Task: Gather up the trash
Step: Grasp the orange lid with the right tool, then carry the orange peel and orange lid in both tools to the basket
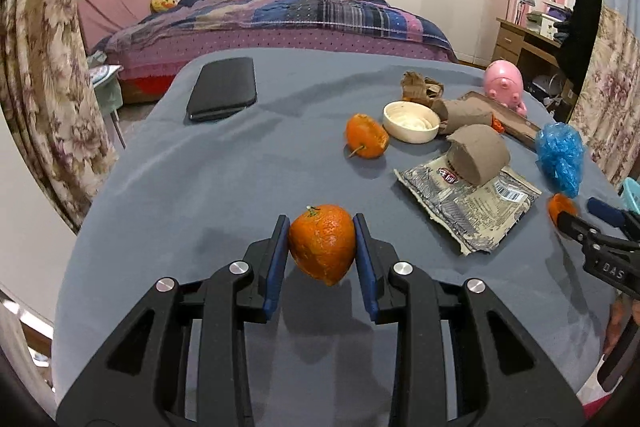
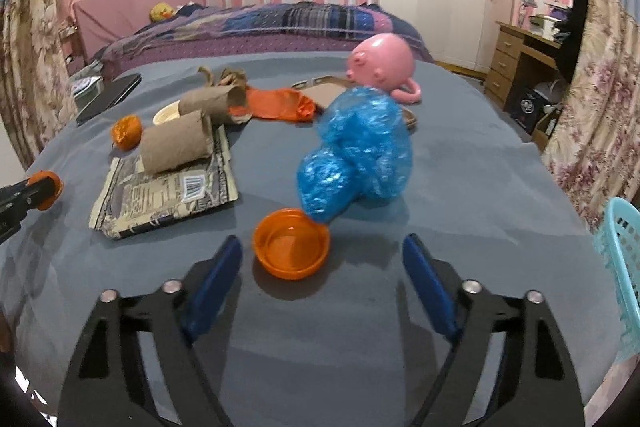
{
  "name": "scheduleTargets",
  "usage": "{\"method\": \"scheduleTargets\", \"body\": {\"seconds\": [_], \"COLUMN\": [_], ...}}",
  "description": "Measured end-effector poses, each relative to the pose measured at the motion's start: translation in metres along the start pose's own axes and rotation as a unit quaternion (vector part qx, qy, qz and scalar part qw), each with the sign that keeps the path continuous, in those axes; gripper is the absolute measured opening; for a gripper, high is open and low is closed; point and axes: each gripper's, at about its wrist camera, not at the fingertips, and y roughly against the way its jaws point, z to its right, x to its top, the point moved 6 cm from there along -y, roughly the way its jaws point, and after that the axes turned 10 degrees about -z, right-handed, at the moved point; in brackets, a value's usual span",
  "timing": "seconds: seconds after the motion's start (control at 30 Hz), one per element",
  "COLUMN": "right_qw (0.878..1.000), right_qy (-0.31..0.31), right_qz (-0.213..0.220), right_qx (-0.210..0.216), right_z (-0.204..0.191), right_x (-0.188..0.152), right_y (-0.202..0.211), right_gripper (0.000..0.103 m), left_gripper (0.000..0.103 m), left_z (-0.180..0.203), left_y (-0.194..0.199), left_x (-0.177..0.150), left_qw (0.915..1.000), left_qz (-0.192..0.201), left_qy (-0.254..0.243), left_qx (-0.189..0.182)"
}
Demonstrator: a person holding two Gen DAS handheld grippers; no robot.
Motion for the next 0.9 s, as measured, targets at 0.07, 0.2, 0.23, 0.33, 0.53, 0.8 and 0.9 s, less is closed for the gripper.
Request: {"method": "scheduleTargets", "body": {"seconds": [0.07, 0.2, 0.23, 0.33, 0.53, 0.8, 0.9], "right_qw": [1.0, 0.999, 0.999, 0.999, 1.0, 0.998, 0.997], "right_qy": [0.002, 0.029, 0.033, 0.04, 0.023, -0.058, -0.07], "right_qz": [-0.01, -0.008, -0.009, -0.013, -0.016, -0.006, 0.008], "right_qx": [0.02, 0.027, 0.026, 0.03, 0.013, -0.027, -0.036], "right_z": [-0.001, -0.01, -0.011, -0.011, 0.022, 0.089, 0.105], "right_x": [-0.001, -0.004, -0.005, -0.012, -0.019, -0.02, -0.018], "right_y": [-0.004, -0.001, 0.0, 0.006, 0.019, 0.032, 0.039], "right_gripper": [0.054, 0.04, 0.04, 0.04, 0.04, 0.04, 0.04], "left_gripper": [0.031, 0.031, 0.031, 0.031, 0.031, 0.031, 0.031], "left_z": [0.0, 0.005, 0.008, 0.016, 0.039, 0.076, 0.091], "left_y": [0.001, 0.003, 0.003, 0.007, 0.013, 0.025, 0.031], "left_x": [0.002, 0.002, 0.002, 0.001, 0.003, 0.013, 0.017], "left_qw": [1.0, 0.9999, 0.9999, 0.9999, 0.9997, 0.9987, 0.998], "left_qz": [0.003, 0.007, 0.006, 0.01, 0.015, 0.026, 0.034], "left_qy": [0.0, -0.008, -0.007, -0.008, -0.016, -0.035, -0.045], "left_qx": [0.004, 0.013, 0.011, 0.004, -0.013, -0.026, -0.03]}}
